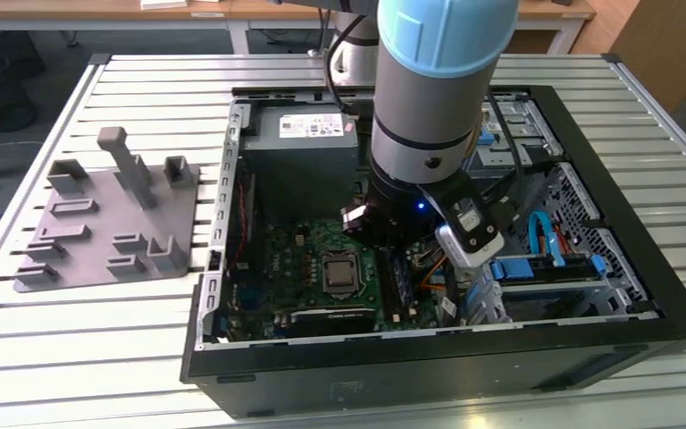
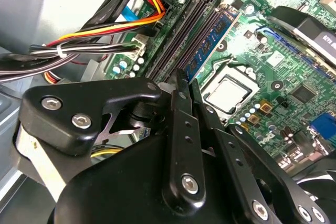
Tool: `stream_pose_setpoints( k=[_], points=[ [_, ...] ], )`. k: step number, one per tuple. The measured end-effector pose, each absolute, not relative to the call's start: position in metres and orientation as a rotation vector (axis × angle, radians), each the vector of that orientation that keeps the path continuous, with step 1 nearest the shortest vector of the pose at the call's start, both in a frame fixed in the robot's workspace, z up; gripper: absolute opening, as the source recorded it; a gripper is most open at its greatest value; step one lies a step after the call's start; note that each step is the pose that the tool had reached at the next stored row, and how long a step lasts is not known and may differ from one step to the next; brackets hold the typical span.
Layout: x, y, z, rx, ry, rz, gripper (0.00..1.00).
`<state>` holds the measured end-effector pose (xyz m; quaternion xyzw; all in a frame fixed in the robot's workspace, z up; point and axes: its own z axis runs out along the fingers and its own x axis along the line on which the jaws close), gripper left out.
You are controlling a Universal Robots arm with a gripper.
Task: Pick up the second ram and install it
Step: 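Insert the second ram into the second slot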
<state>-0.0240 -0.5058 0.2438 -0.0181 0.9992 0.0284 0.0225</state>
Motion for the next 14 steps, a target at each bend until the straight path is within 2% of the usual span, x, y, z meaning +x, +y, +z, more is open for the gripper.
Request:
stream_pose_setpoints(
  k=[14],
  points=[
    [-0.0241,-0.5058,0.2373,-0.056,3.095,0.088,0.14]
  ],
)
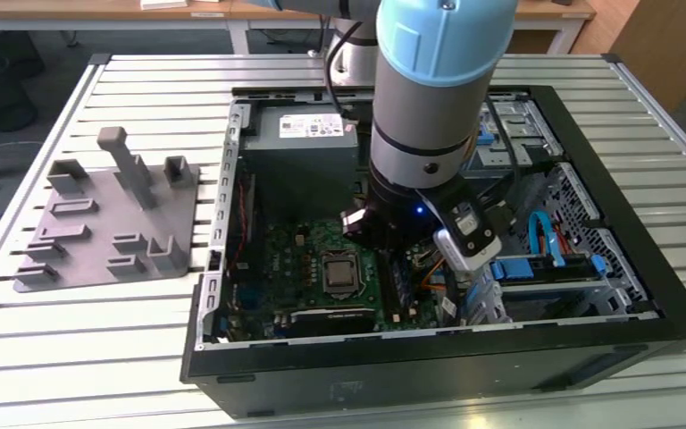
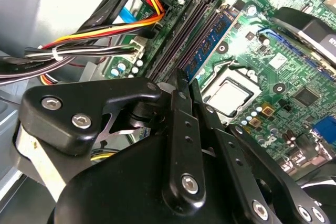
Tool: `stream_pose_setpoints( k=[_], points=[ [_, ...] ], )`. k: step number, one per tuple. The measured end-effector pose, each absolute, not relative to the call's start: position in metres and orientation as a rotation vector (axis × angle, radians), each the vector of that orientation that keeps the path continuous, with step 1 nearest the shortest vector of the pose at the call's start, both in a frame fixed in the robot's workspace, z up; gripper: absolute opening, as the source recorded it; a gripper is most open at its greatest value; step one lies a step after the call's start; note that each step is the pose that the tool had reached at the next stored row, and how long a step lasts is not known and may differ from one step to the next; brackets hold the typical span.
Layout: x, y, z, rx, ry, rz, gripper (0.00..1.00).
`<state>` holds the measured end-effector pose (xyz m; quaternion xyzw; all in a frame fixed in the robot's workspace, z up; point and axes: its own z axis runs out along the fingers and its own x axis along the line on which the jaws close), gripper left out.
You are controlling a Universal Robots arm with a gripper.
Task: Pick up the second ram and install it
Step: 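Insert the second ram into the second slot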
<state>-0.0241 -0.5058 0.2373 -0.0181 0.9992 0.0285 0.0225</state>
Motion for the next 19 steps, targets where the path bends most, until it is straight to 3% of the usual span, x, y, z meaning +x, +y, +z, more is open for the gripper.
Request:
stream_pose_setpoints(
  k=[19],
  points=[
    [-0.0257,-0.5058,0.2274,-0.03,3.095,0.087,0.14]
  ],
)
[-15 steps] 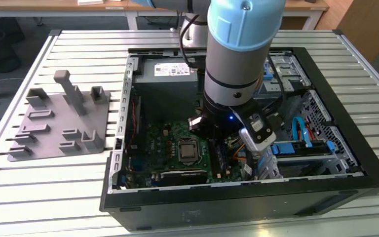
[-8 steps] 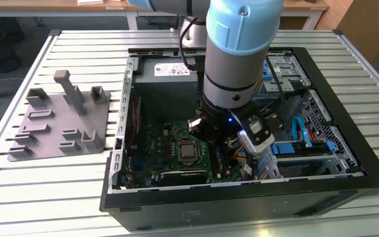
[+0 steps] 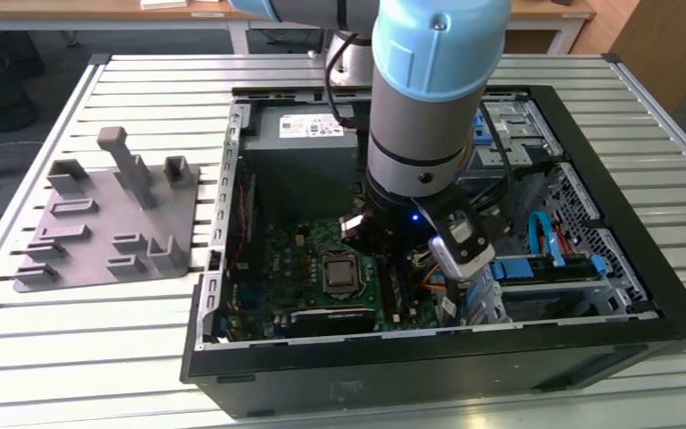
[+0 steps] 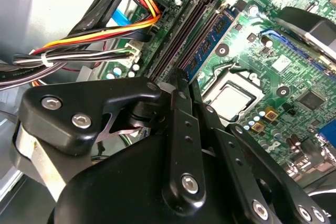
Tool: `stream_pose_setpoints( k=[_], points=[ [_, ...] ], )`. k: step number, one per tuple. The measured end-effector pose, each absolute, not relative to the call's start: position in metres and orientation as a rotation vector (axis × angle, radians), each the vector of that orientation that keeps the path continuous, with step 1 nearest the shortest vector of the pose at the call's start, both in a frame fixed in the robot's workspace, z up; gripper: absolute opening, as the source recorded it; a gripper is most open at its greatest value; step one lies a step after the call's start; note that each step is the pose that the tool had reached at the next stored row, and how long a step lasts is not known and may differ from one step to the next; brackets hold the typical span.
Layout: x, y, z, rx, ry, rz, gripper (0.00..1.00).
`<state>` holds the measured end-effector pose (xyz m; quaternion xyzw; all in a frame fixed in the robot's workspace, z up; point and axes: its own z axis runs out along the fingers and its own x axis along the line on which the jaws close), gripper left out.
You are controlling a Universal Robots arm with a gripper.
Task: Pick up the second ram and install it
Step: 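Insert the second ram into the second slot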
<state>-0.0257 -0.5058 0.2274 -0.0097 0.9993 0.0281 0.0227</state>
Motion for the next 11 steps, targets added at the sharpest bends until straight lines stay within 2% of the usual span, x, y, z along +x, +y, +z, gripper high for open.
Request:
stream_pose_setpoints(
  k=[11],
  points=[
    [-0.0242,-0.5053,0.2251,0.019,3.094,0.085,0.14]
  ],
)
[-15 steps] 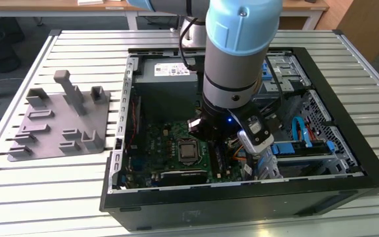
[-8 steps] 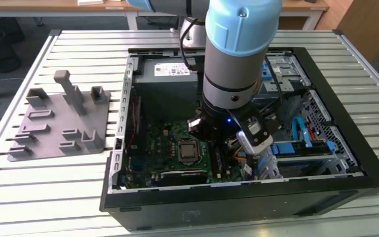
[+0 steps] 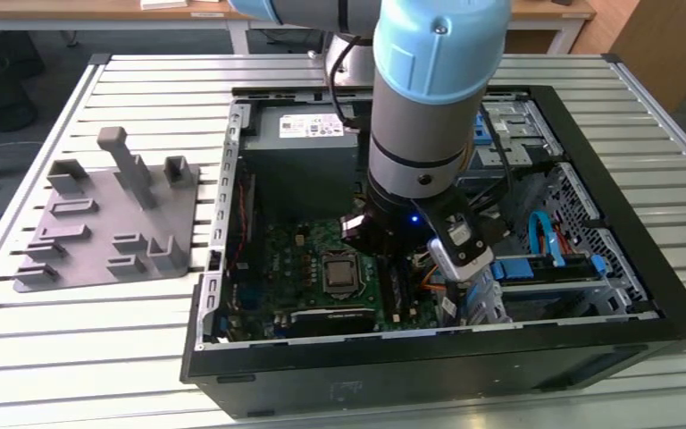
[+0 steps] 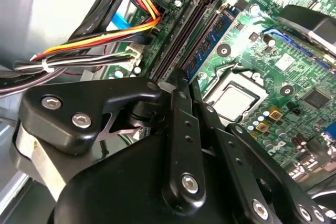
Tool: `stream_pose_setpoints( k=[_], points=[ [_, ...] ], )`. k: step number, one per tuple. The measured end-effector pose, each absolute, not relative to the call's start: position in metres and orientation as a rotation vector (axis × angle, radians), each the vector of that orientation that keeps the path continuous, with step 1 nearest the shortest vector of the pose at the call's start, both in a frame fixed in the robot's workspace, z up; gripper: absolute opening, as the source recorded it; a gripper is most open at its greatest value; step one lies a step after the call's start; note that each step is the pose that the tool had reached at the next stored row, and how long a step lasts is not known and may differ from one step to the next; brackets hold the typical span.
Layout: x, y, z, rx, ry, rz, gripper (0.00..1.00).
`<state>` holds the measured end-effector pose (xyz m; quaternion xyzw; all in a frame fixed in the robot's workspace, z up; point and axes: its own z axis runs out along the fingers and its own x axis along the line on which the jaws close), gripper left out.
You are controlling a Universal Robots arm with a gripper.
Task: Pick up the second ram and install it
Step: 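Insert the second ram into the second slot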
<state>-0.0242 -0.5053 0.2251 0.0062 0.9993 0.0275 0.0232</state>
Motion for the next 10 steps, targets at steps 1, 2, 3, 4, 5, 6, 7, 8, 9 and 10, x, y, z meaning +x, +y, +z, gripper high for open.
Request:
stream_pose_setpoints(
  k=[1,2,3,4,5,6,7,8,9,10],
  points=[
    [-0.0242,-0.5053,0.2248,0.032,3.094,0.085,0.14],
    [-0.0243,-0.5053,0.2247,0.038,3.094,0.085,0.14],
    [-0.0243,-0.5054,0.2247,0.038,3.094,0.084,0.14],
    [-0.0243,-0.5053,0.2243,0.039,3.093,0.084,0.14],
    [-0.0243,-0.5052,0.2236,0.039,3.093,0.085,0.14],
    [-0.0243,-0.5052,0.2231,0.039,3.093,0.085,0.14],
    [-0.0243,-0.5053,0.2228,0.039,3.094,0.084,0.14],
    [-0.0243,-0.5053,0.2222,0.039,3.093,0.085,0.14],
    [-0.0243,-0.5051,0.2215,0.039,3.093,0.085,0.14],
    [-0.0243,-0.5049,0.221,0.04,3.093,0.084,0.14]
  ],
)
